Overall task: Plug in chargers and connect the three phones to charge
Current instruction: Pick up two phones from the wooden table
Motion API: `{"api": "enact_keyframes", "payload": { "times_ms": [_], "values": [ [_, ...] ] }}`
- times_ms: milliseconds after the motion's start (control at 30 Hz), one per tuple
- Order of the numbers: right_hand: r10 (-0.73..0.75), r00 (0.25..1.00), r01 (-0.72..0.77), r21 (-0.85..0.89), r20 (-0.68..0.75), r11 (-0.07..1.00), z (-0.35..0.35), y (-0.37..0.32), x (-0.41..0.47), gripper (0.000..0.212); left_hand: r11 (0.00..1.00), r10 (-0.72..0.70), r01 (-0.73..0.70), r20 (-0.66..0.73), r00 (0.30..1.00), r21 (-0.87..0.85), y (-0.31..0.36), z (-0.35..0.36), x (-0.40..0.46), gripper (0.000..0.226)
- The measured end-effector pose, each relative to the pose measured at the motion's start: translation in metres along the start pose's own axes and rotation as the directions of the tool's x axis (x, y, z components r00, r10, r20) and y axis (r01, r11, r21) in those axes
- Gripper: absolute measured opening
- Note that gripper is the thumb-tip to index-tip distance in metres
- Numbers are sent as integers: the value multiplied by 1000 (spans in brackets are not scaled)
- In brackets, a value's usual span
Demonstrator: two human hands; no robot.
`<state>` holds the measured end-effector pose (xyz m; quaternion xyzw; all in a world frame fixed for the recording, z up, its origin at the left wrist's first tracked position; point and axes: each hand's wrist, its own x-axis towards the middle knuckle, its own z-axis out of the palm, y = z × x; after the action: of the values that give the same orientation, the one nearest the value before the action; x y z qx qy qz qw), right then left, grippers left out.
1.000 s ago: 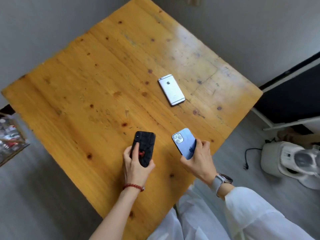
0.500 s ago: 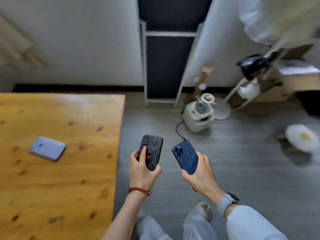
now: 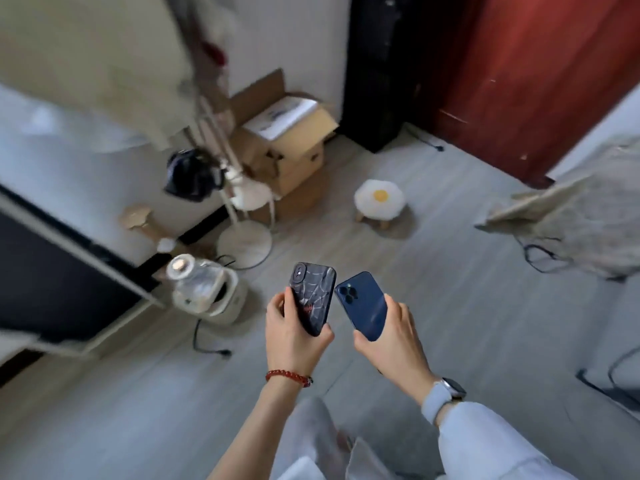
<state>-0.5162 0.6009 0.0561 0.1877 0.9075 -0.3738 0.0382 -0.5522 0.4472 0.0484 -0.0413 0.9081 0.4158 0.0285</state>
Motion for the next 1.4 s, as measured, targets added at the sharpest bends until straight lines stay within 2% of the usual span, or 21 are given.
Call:
{"api": "enact_keyframes", "payload": {
  "times_ms": [133,233,367,467,567,733,800,933,1133,1300,1400],
  "values": [
    [135,983,-126,72,-127,989,-50,43,60,76,994,79,-88,154,985,56,59,69,63,97],
    [196,958,-176,111,-210,978,-87,67,114,67,991,114,-128,255,960,40,102,120,111,98],
    [254,920,-223,133,-300,966,-144,95,201,53,978,196,-209,334,922,4,171,191,183,94],
    [307,892,-270,154,-331,950,-194,120,267,50,963,250,-269,379,891,-4,232,245,235,93],
    [374,844,-329,179,-384,927,-242,149,313,51,937,307,-350,449,840,15,291,297,272,96],
    [513,720,-441,262,-467,858,-315,223,352,59,894,364,-448,604,709,-13,382,397,292,99],
    [583,658,-491,316,-476,812,-346,264,365,60,876,372,-483,645,667,-6,417,447,291,98],
    [631,611,-519,360,-478,775,-410,351,391,59,867,374,-498,697,612,-28,482,545,281,94],
    [688,581,-552,410,-436,726,-523,464,431,61,865,328,-502,751,573,6,591,677,266,94],
    [757,540,-597,467,-367,652,-587,538,472,50,843,292,-534,780,553,63,649,768,274,93],
    [798,512,-638,481,-319,602,-612,589,504,52,847,231,-519,797,558,118,673,825,286,94]
  ]
}}
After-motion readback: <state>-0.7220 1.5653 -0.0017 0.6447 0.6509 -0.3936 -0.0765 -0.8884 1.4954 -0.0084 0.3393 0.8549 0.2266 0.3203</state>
